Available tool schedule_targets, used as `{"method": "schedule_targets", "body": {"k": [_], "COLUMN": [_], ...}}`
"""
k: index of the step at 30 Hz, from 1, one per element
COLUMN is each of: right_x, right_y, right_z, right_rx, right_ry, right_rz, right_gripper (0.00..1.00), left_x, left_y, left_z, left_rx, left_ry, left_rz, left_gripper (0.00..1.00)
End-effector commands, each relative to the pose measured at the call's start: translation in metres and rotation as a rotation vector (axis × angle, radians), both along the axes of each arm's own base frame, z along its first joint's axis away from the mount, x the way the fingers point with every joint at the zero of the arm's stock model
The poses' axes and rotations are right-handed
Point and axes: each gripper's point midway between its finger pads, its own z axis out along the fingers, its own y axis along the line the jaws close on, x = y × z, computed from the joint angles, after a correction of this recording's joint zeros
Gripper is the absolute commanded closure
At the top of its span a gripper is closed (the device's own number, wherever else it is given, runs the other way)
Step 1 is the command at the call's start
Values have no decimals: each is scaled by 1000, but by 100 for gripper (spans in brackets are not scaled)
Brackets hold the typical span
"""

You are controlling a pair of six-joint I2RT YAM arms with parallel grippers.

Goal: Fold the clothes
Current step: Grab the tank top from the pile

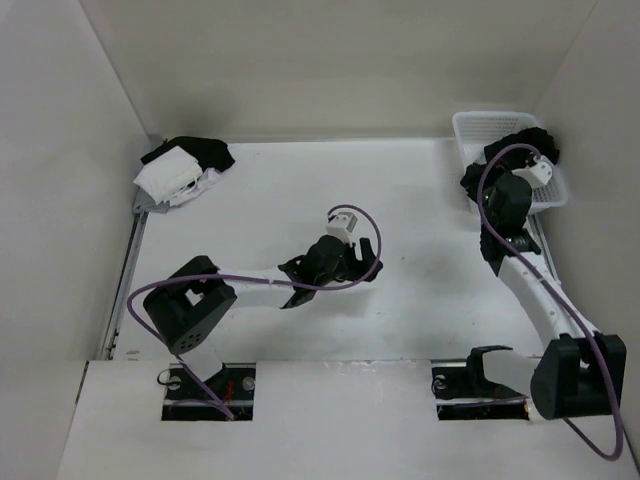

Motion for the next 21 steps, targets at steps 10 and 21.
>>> {"method": "schedule_targets", "body": {"k": [10, 21], "right_x": [100, 183], "right_y": [-130, -202], "right_z": [-14, -87], "right_rx": [-52, -133], "right_ry": [108, 347], "right_rz": [-287, -292], "right_gripper": [85, 43], "left_x": [11, 25], "left_y": [2, 22], "left_z": [27, 29], "left_rx": [-101, -140], "left_ry": [-74, -102], "left_rz": [-21, 34], "left_gripper": [24, 25]}}
